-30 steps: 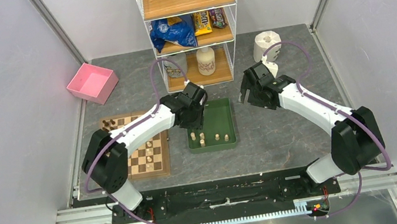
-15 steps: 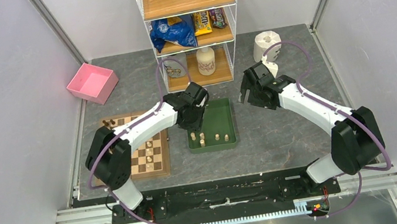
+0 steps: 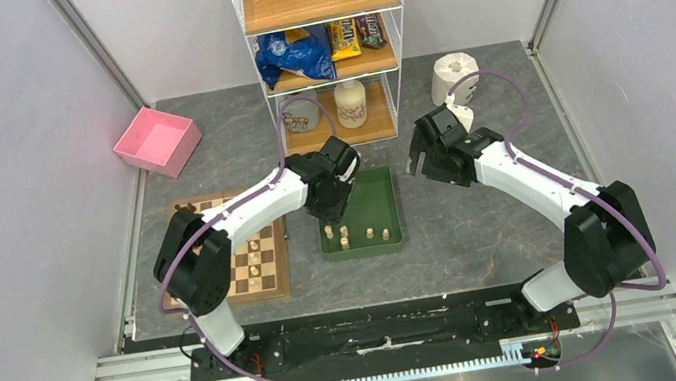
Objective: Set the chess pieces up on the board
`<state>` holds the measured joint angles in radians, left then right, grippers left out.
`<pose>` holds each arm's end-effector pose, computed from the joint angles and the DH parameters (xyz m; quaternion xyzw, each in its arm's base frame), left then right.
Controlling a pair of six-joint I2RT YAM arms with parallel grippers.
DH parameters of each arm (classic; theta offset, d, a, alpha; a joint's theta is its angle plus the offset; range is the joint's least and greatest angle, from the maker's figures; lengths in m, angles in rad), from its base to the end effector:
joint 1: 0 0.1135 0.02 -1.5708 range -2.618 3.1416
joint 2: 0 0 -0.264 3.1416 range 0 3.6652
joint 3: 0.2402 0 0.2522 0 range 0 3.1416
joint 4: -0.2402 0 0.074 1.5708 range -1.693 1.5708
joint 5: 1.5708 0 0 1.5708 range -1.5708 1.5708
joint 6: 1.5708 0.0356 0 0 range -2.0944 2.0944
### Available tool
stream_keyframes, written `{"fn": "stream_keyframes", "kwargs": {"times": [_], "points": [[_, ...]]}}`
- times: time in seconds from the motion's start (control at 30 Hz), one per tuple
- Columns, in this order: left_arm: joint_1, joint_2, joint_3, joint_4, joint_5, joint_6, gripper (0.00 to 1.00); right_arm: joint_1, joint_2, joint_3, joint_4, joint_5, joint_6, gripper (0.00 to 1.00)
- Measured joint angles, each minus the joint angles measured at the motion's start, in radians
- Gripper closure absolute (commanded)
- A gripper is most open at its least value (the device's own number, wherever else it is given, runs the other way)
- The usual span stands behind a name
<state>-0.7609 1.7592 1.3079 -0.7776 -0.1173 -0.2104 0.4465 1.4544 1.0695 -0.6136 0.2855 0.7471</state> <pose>0.2583 -0.2402 0.2170 0.2578 0.9494 -0.0282 0.1771 0.2726 0.1194 0.2484 0.1819 0.9329 0.0441 0.3078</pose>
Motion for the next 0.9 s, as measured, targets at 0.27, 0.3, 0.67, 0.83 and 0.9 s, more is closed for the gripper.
{"fn": "stream_keyframes", "kwargs": {"times": [0.27,0.3,0.67,0.83,0.9], "points": [[0.0,0.017,0.007,-0.024,0.026,0.036,0.59,0.0,0.0,0.0,0.0,0.0,0.0,0.01],[0.0,0.02,0.007,-0.028,0.027,0.04,0.59,0.0,0.0,0.0,0.0,0.0,0.0,0.01],[-0.001,0.067,0.011,-0.051,0.042,0.065,0.6,0.0,0.0,0.0,0.0,0.0,0.0,0.01],[-0.001,0.069,0.019,-0.059,0.041,0.071,0.66,0.0,0.0,0.0,0.0,0.0,-0.001,0.01],[-0.001,0.069,0.022,-0.059,0.041,0.071,0.68,-0.001,0.0,0.0,0.0,0.0,-0.001,0.01]]}}
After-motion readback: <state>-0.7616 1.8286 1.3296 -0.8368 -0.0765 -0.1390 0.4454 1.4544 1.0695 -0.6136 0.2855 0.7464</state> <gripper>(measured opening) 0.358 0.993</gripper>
